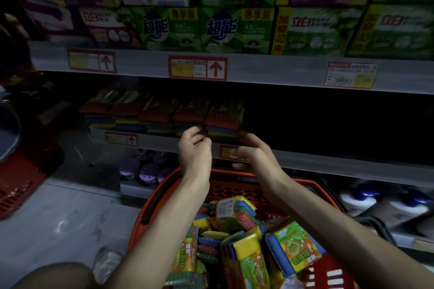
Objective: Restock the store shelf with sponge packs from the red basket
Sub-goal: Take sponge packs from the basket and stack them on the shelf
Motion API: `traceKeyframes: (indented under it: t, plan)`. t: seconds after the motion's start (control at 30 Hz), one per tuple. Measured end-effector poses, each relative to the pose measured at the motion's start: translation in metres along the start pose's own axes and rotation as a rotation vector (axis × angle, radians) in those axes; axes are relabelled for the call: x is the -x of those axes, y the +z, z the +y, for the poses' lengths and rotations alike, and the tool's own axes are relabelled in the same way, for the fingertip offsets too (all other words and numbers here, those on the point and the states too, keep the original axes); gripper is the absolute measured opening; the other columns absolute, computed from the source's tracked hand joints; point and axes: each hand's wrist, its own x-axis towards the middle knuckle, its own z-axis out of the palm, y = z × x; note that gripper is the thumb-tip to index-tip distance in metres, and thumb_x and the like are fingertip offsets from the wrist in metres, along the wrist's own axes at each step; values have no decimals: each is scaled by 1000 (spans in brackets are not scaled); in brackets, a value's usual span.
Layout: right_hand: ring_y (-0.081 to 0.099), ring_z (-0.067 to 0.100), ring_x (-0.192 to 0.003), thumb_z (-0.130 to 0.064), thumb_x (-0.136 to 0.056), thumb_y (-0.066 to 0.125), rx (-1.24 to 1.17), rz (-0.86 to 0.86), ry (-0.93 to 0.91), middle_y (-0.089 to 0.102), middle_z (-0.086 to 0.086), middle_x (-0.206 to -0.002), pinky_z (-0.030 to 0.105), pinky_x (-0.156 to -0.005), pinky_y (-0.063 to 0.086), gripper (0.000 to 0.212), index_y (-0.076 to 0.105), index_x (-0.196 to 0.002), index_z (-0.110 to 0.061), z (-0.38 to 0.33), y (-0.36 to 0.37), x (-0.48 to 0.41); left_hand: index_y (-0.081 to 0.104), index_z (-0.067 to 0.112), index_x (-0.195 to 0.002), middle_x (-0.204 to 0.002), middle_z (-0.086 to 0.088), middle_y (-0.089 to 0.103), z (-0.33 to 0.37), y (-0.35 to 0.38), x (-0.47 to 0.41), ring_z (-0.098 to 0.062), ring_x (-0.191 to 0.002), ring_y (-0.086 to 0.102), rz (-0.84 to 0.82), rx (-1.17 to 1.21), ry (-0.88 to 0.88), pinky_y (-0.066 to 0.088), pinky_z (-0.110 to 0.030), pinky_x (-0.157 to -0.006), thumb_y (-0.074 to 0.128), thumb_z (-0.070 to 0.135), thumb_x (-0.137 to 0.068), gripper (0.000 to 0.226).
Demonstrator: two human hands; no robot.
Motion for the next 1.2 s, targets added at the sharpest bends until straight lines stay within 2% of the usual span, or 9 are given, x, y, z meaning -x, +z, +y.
traceKeyframes:
  t: [0.1,0.17,0.27,0.6,0.77,0.9,0.97,1.1,1.2]
  plan:
    - [66,9,-110,-29,-72,63,21,1,-9,67,-3,-124,21,-80,56,85,43,-154,-18,1,-1,1,63,18,-131,-120,0,69,-2,-4,4,0,-92,62,-13,1,-2,46,-16,-70,58,1,-100,36]
    - [62,10,-117,-29,-77,66,49,-11,-11,61,-1,-137,27,-87,57,83,40,-156,-19,1,-2,3,66,20,-126,-117,1,70,-4,-7,8,-3,-94,64,-31,-11,1,48,-18,-71,59,1,-99,34]
    - [60,7,-115,-14,-93,66,82,-14,-23,56,-1,-141,32,-94,57,70,37,-157,-19,3,-2,4,66,21,-125,-115,3,70,-6,-13,18,-3,-95,64,-81,-45,16,49,-19,-73,60,1,-99,33]
    - [60,6,-112,-16,-93,66,98,-27,11,61,-2,-135,32,-87,57,67,40,-155,-23,4,-9,3,69,23,-115,-109,2,72,-18,-31,40,-12,-100,69,-178,-148,31,52,-23,-78,58,2,-99,29]
    - [57,10,-110,-15,-96,66,189,-6,-17,56,-3,-131,16,-81,48,64,40,-154,-20,2,-17,11,69,28,-110,-109,2,73,-18,-39,46,-11,-101,69,-257,-214,79,52,-24,-79,61,3,-98,30]
    - [54,12,-116,-15,-95,69,339,-50,-47,56,1,-138,19,-91,46,62,46,-151,-21,4,-32,25,67,29,-115,-110,6,70,-23,-47,54,-4,-99,66,-354,-321,132,49,-16,-75,63,7,-99,26]
    - [56,9,-113,-20,-93,72,488,-67,-97,56,-2,-138,15,-87,46,59,50,-148,-25,9,-40,35,66,29,-118,-111,8,69,-28,-52,59,-1,-100,65,-396,-381,162,50,-13,-74,64,10,-99,26]
    - [60,19,-122,-31,-91,73,848,-153,-202,56,2,-140,26,-98,49,61,51,-147,-23,23,-56,56,63,34,-122,-115,13,64,-44,-65,69,-1,-104,63,-491,-532,214,55,-25,-85,64,18,-100,27]
    - [59,22,-120,-38,-91,70,1047,-315,-194,55,3,-135,30,-97,49,61,50,-147,-23,39,-63,66,62,32,-126,-116,12,58,-62,-75,75,-4,-107,61,-563,-705,282,55,-30,-90,65,22,-99,29]
